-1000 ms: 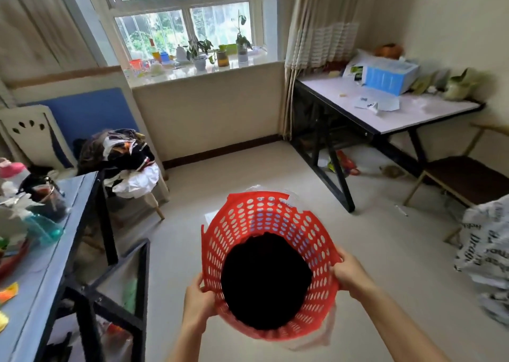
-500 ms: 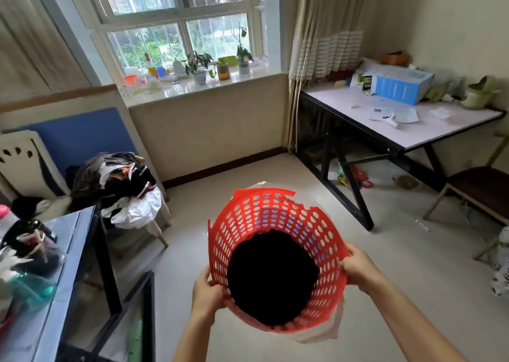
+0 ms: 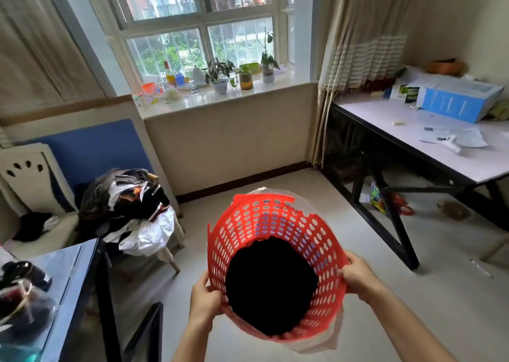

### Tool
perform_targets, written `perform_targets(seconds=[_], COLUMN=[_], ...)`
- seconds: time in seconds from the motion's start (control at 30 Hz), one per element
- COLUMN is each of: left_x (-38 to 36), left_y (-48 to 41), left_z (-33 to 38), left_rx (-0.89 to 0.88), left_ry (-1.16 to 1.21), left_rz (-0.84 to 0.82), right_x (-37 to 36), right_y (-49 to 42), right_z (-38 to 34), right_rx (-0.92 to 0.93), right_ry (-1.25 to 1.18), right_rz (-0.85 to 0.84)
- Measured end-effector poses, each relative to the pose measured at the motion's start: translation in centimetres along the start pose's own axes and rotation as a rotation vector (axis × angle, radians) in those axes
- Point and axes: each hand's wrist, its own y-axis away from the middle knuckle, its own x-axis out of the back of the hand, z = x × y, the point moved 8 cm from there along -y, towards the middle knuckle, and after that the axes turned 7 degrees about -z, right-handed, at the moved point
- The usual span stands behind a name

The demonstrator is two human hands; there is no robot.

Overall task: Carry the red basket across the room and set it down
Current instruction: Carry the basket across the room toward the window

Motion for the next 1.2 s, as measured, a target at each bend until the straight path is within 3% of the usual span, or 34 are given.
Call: perform_targets(seconds=[0.43,0.77,1.2], left_x=[0.8,-1.7,-7.9], left_y=[-17.7,-30.6,-52.7], left_z=[10.9,18.2,27.1], left_rx=[-0.022,-0.009,0.007], left_ry=[0.021,-0.021,-0.04], left_rz=[0.04,-0.061,-0.19], right_x=[-1.9,-1.0,1.8], right_y=[-19.1,-28.7,-46.9], right_z=[-11.4,-17.7,-25.3], right_rx=[-0.03,0.002,-0.124], right_ry=[0.003,-0.026,-0.043], right_rz=[-0.018,0.037,0.157])
